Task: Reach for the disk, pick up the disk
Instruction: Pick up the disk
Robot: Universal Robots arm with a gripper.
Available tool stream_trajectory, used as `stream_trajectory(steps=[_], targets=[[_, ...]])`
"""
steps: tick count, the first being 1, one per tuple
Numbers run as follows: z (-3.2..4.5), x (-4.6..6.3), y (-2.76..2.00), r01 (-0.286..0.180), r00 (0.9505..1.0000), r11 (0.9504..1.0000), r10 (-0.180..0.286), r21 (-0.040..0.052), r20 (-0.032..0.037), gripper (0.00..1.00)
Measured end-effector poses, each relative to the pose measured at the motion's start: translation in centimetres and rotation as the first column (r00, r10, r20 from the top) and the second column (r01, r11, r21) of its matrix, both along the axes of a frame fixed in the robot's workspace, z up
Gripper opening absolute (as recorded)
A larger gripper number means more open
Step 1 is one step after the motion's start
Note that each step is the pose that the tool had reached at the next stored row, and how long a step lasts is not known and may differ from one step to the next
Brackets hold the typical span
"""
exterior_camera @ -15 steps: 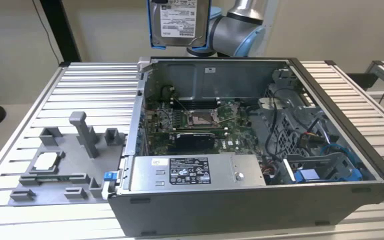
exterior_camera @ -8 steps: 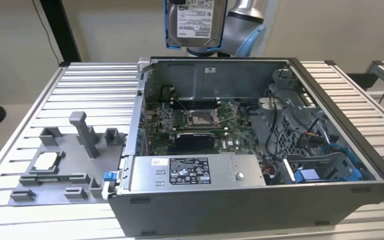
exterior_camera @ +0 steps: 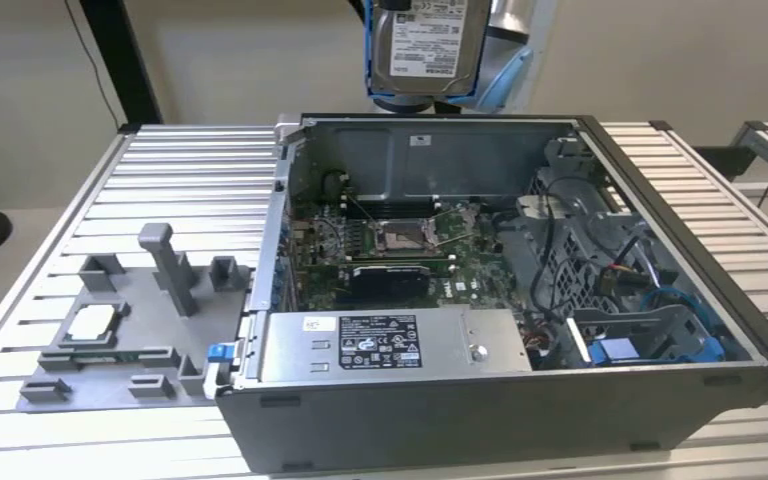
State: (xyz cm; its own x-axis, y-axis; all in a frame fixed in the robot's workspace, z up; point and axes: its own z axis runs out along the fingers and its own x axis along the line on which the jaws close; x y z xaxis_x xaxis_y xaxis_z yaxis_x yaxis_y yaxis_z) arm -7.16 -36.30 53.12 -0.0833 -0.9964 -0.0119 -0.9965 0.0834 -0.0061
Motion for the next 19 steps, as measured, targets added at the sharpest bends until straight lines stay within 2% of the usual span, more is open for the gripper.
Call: stream_trajectory(steps=[19], targets=[[-0.29,7.5,0.00,0.000,1.0000,1.0000,0.000,0.0000,0.0000,0.00]])
